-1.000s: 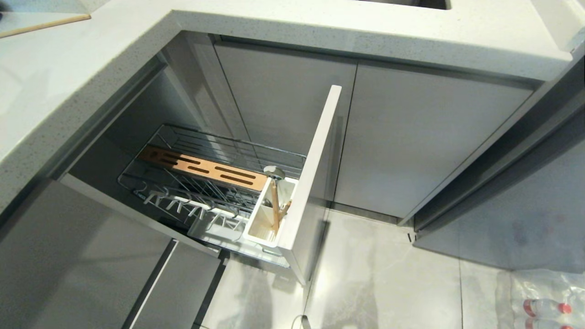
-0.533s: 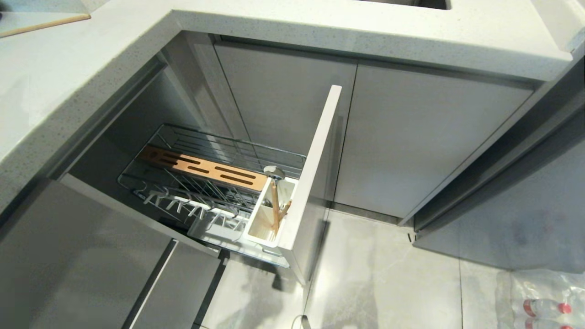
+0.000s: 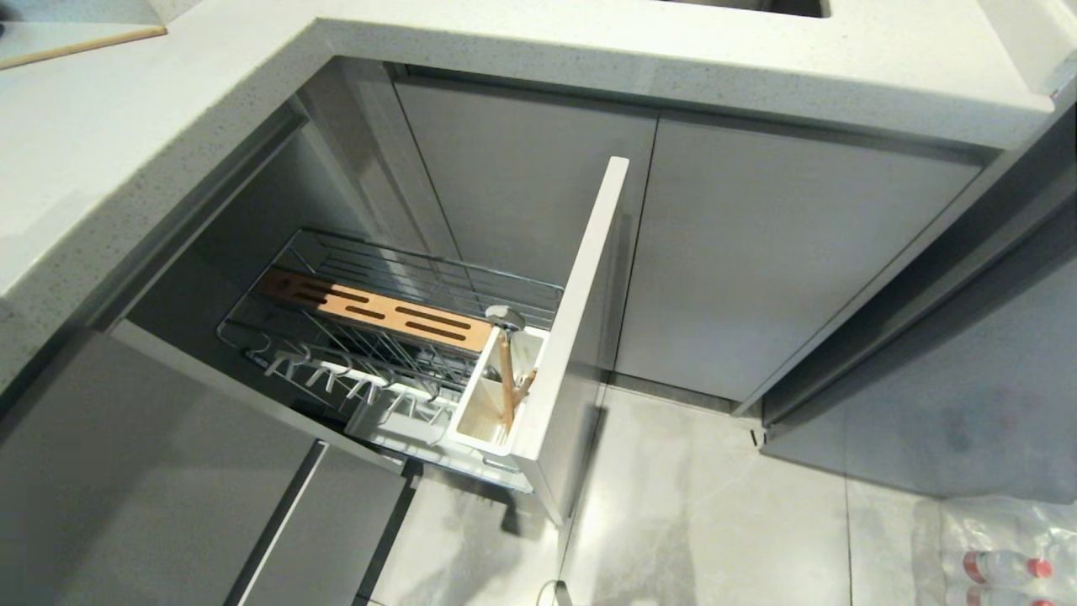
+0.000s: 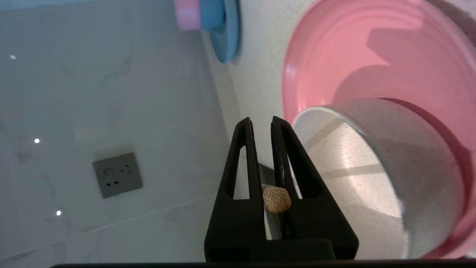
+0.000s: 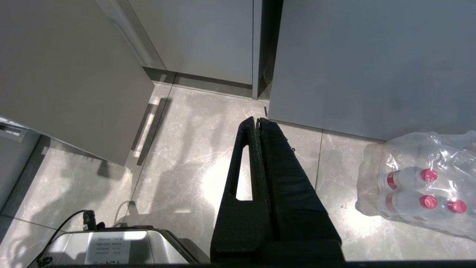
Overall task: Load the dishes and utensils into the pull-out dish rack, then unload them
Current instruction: Take the chopsticks out of the cupboard, then take the spoon out of the cupboard
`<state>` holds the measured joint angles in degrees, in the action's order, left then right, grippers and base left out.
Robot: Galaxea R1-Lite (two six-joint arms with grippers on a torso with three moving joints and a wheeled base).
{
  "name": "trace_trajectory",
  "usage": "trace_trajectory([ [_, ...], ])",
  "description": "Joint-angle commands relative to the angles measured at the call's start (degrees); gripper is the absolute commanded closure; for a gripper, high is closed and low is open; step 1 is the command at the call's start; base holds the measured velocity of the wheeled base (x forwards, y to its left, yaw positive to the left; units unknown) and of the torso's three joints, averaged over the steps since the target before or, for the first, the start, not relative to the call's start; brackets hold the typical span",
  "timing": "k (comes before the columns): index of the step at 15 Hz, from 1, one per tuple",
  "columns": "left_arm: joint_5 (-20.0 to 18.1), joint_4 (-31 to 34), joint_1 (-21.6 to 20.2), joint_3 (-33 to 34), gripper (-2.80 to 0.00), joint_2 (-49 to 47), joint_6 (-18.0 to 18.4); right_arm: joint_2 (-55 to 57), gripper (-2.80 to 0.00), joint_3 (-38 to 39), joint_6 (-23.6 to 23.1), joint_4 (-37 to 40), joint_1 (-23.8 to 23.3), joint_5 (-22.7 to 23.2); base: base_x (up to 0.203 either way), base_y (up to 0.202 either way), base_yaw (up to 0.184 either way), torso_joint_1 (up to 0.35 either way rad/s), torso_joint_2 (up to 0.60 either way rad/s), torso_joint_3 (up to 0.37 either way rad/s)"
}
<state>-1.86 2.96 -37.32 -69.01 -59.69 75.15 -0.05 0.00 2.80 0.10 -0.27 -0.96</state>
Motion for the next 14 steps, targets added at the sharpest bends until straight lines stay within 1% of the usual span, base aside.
trace_trajectory([
  [1, -0.1, 0.6, 0.1, -0.2, 0.00, -0.5, 0.4, 0.0, 0.00, 0.1, 0.0, 0.0, 0.0, 0.0, 0.000, 0.000, 0.000, 0.000, 0.00, 0.000],
  [3, -1.4, 0.6, 0.3, -0.2, 0.00, -0.9, 0.3, 0.0, 0.00, 0.1, 0.0, 0.0, 0.0, 0.0, 0.000, 0.000, 0.000, 0.000, 0.00, 0.000],
  [5, -1.7, 0.7, 0.5, -0.7, 0.00, -1.7, 0.3, 0.0, 0.00, 0.1, 0.0, 0.0, 0.0, 0.0, 0.000, 0.000, 0.000, 0.000, 0.00, 0.000],
  [9, -1.7, 0.7, 0.7, -1.7, 0.00, -4.4, 0.3, 0.0, 0.00, 0.1, 0.0, 0.0, 0.0, 0.0, 0.000, 0.000, 0.000, 0.000, 0.00, 0.000],
  [11, -1.7, 1.0, 0.9, -3.4, 0.00, -5.8, 0.3, 0.0, 0.00, 0.1, 0.0, 0.0, 0.0, 0.0, 0.000, 0.000, 0.000, 0.000, 0.00, 0.000],
  [14, -1.7, 2.3, 2.4, -4.6, 0.00, -6.8, 0.3, 0.0, 0.00, 0.1, 0.0, 0.0, 0.0, 0.0, 0.000, 0.000, 0.000, 0.000, 0.00, 0.000],
])
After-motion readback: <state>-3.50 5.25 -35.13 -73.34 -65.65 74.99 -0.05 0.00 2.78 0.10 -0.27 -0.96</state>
